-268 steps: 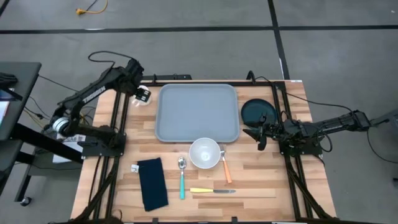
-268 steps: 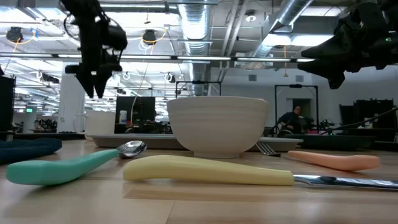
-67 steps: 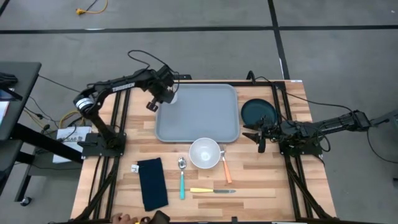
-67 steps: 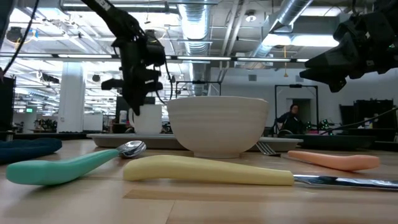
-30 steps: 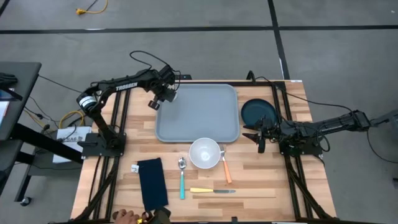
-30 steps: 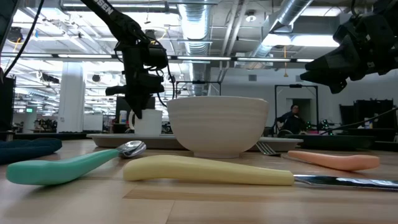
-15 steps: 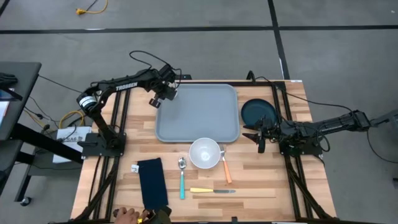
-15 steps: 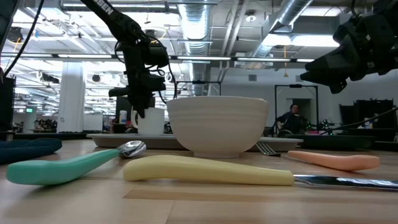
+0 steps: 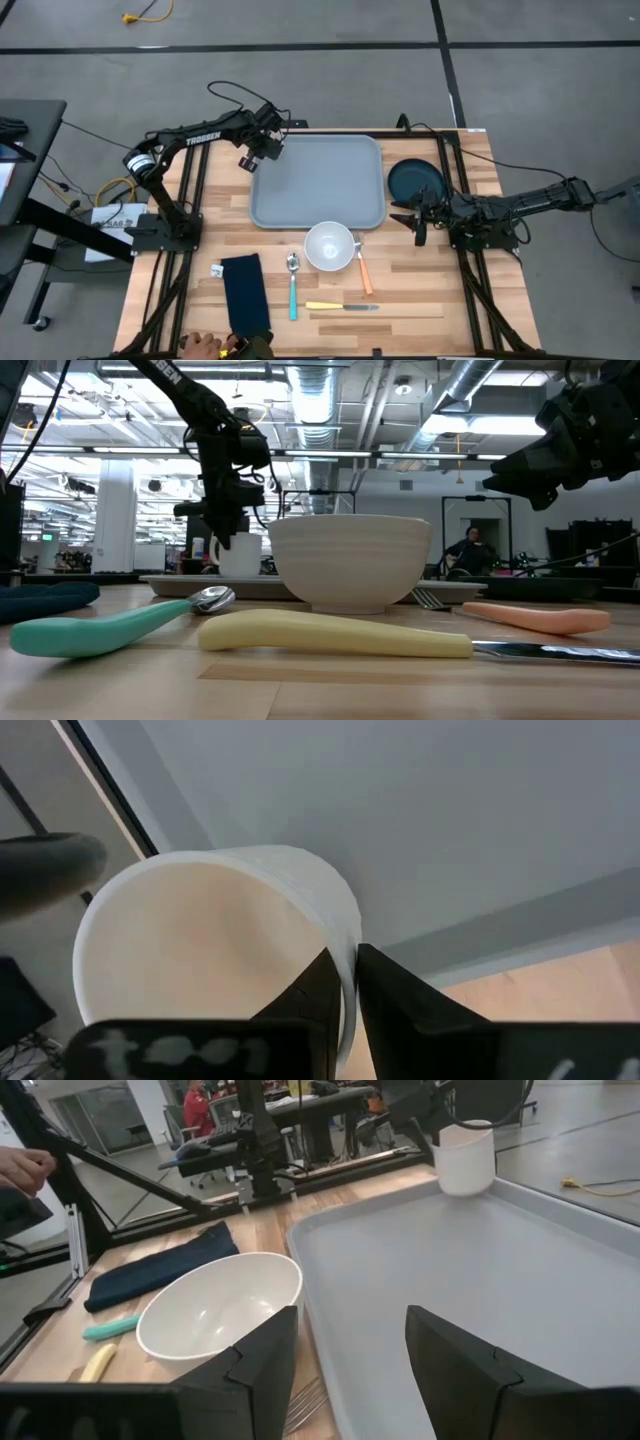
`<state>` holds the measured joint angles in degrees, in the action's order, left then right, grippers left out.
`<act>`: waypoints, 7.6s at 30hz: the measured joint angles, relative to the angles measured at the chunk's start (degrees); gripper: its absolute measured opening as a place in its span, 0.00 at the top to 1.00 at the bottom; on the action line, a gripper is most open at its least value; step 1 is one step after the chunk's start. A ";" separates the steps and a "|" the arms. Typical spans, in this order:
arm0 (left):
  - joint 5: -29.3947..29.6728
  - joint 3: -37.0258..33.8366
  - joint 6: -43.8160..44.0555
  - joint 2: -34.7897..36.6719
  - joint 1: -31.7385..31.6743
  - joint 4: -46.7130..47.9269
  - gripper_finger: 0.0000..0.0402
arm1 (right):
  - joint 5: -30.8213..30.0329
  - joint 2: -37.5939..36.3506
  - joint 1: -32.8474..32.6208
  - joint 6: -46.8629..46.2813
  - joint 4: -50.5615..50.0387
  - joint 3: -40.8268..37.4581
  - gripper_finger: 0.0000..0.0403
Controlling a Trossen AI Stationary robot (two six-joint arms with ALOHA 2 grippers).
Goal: Set up tray
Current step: Put the white mug on the gray serving tray, then put the green plate on the gray serving tray at the bottom of the white mug
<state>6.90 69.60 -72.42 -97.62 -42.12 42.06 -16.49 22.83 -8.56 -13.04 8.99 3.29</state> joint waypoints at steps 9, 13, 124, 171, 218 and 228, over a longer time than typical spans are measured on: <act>-0.03 -0.02 0.61 0.00 -0.36 0.00 0.93 | 0.04 0.00 -0.02 0.00 -0.02 0.00 0.56; -0.13 -0.02 1.32 0.00 -0.36 -0.42 0.87 | 0.04 0.02 -0.01 0.00 -0.02 0.00 0.56; -11.91 -17.08 61.60 32.66 26.96 -30.95 0.69 | 9.16 46.91 25.76 11.12 -72.43 52.14 0.56; -29.09 -50.23 62.60 69.90 12.90 -45.38 0.69 | 17.72 74.74 30.69 5.35 -72.53 52.19 0.56; -28.64 -50.23 65.63 68.35 12.95 -50.41 0.69 | 8.43 55.64 27.41 15.56 -87.86 53.41 1.00; -28.63 -50.23 70.39 56.29 12.97 -70.16 0.69 | 3.06 54.27 20.46 23.10 -82.48 62.94 1.00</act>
<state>-21.74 19.38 -2.03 -41.33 -29.15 -28.10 -13.43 77.10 11.90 10.07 -73.48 66.23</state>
